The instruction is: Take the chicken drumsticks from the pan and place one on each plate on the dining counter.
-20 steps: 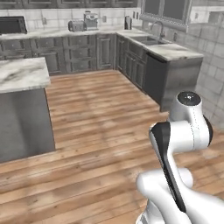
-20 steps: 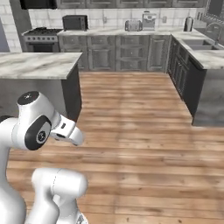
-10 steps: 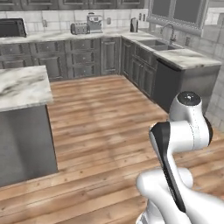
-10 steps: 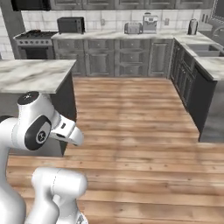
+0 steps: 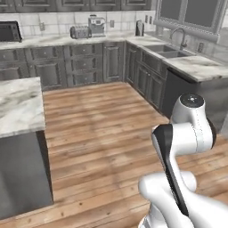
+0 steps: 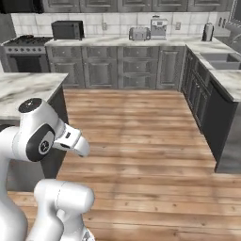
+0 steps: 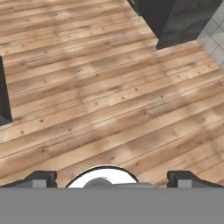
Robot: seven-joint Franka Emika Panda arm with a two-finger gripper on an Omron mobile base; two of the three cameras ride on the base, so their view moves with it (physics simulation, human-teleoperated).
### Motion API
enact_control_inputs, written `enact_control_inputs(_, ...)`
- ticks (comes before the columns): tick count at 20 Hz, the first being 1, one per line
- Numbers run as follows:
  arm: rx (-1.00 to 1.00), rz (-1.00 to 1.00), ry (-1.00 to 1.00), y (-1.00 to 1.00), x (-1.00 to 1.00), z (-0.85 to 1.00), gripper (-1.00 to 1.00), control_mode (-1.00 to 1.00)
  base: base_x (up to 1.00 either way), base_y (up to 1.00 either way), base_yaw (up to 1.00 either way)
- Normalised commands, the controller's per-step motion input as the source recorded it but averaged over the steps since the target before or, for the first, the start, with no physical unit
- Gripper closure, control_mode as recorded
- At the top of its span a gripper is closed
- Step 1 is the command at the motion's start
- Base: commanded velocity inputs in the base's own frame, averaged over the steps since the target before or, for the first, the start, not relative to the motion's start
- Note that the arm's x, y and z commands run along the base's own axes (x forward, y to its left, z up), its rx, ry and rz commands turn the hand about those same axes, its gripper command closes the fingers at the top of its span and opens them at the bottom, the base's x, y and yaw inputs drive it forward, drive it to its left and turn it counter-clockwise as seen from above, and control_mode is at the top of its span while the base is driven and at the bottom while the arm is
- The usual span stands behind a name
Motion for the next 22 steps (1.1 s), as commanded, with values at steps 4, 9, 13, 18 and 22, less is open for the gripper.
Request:
enact_control_inputs(4,0.00,0.00,0.00,0.00,0.00,0.00,-1.00,1.00,0.92,-0.37,0.01)
enact_control_inputs(9,0.00,0.00,0.00,0.00,0.00,0.00,-1.00,1.00,0.97,-0.29,0.04)
enact_control_inputs(13,0.00,0.00,0.00,0.00,0.00,0.00,-1.00,1.00,1.00,-0.15,0.03)
enact_control_inputs(18,0.00,0.00,0.00,0.00,0.00,0.00,-1.00,1.00,1.00,-0.08,0.04)
enact_control_inputs(22,0.00,0.00,0.00,0.00,0.00,0.00,-1.00,1.00,1.00,0.00,0.14)
